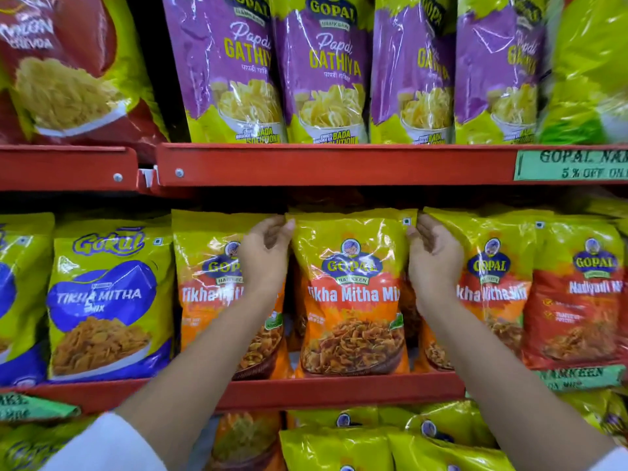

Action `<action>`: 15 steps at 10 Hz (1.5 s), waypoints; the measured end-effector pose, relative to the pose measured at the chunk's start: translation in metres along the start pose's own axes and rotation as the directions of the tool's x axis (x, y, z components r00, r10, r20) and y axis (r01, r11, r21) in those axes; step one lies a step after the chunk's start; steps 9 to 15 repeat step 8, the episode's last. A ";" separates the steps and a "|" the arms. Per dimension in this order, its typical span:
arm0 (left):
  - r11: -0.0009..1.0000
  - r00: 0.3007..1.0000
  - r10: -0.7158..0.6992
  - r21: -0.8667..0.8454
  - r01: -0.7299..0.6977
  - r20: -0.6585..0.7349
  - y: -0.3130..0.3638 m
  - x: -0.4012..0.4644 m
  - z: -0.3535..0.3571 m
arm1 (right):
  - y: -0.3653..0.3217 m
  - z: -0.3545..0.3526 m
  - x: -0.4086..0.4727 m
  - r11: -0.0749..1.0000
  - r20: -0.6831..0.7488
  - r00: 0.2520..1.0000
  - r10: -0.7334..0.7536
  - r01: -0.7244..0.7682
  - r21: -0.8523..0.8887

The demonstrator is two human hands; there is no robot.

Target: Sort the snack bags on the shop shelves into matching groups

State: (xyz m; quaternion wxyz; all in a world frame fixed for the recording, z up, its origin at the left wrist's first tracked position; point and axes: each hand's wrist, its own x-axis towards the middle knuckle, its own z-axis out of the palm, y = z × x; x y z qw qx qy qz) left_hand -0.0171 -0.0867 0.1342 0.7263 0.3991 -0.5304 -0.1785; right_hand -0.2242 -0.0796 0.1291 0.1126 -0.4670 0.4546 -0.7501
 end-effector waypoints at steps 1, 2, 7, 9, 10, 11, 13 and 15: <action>0.863 0.947 0.286 0.391 -0.321 0.146 -0.011 -0.049 0.000 | 0.012 -0.003 -0.043 0.940 0.054 0.954 -0.295 0.300 -0.165; 0.621 0.827 0.410 0.546 -0.562 0.385 -0.035 -0.091 0.009 | 0.036 -0.001 -0.078 0.750 0.239 0.838 -0.490 0.545 -0.374; 0.405 0.817 0.321 0.710 -0.576 0.479 -0.069 -0.111 0.011 | 0.073 0.001 -0.096 0.497 0.425 0.766 -0.482 0.639 -0.587; 0.375 0.768 0.354 0.671 -0.639 0.533 -0.052 -0.108 0.000 | 0.057 -0.003 -0.094 0.438 0.446 0.749 -0.490 0.654 -0.617; 0.375 0.768 0.354 0.671 -0.639 0.533 -0.052 -0.108 0.000 | 0.057 -0.003 -0.094 0.438 0.446 0.749 -0.490 0.654 -0.617; 0.375 0.768 0.354 0.671 -0.639 0.533 -0.052 -0.108 0.000 | 0.057 -0.003 -0.094 0.438 0.446 0.749 -0.490 0.654 -0.617; 0.375 0.768 0.354 0.671 -0.639 0.533 -0.052 -0.108 0.000 | 0.057 -0.003 -0.094 0.438 0.446 0.749 -0.490 0.654 -0.617; 0.375 0.768 0.354 0.671 -0.639 0.533 -0.052 -0.108 0.000 | 0.057 -0.003 -0.094 0.438 0.446 0.749 -0.490 0.654 -0.617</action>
